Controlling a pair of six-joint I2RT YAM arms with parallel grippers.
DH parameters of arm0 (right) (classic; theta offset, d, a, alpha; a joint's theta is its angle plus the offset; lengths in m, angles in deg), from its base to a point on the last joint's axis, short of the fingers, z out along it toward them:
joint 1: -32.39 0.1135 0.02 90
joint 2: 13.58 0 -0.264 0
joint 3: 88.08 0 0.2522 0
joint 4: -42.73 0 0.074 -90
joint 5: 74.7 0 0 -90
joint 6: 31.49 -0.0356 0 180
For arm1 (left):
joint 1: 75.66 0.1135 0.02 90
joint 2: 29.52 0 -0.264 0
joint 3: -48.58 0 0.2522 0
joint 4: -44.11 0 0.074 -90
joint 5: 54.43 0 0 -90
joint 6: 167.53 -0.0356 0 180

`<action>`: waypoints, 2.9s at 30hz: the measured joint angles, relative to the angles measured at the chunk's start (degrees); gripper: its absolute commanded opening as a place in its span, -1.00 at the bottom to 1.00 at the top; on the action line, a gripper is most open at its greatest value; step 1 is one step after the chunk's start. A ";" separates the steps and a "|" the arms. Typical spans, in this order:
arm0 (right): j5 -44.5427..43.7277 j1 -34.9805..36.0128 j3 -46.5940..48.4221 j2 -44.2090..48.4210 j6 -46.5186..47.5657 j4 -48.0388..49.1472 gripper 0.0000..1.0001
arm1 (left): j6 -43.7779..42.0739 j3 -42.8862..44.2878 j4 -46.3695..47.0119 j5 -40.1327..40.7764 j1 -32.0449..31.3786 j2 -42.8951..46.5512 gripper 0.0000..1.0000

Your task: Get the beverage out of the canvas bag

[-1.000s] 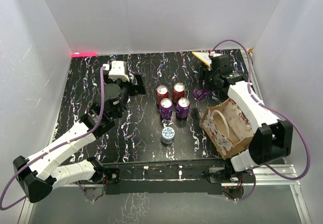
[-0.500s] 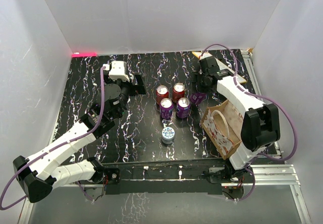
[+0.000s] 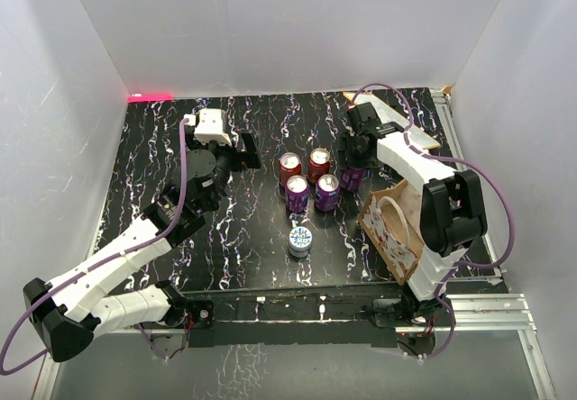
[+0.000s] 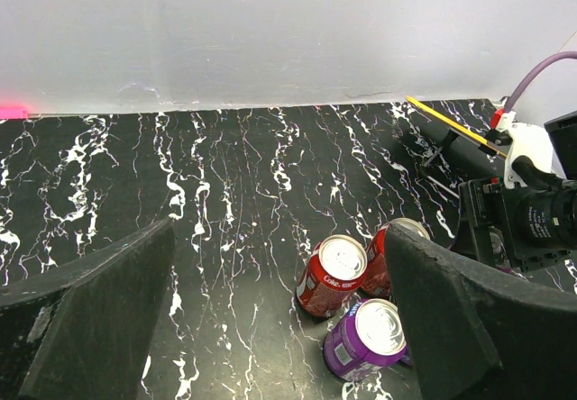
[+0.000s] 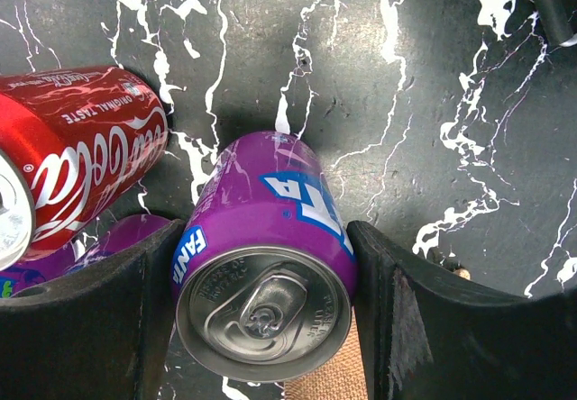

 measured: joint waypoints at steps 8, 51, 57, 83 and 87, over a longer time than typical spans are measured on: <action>-0.28 0.79 0.50 -2.14 0.22 0.04 -0.25 | 0.00 0.00 0.00 0.02 0.00 0.00 0.95; 4.74 1.38 -15.69 48.24 -7.39 11.50 0.97 | 0.61 0.96 -2.19 -0.09 0.00 -3.21 0.94; 9.33 1.42 -16.39 55.67 -8.31 12.17 0.97 | 0.63 3.89 -5.20 2.67 0.00 -4.35 0.94; 8.15 1.42 1.38 63.32 0.20 4.87 0.96 | 1.31 21.44 -20.13 -8.92 6.93 5.42 0.94; 8.13 1.42 1.40 63.34 0.17 4.68 0.96 | 2.71 21.44 -21.16 -9.27 6.93 8.07 0.94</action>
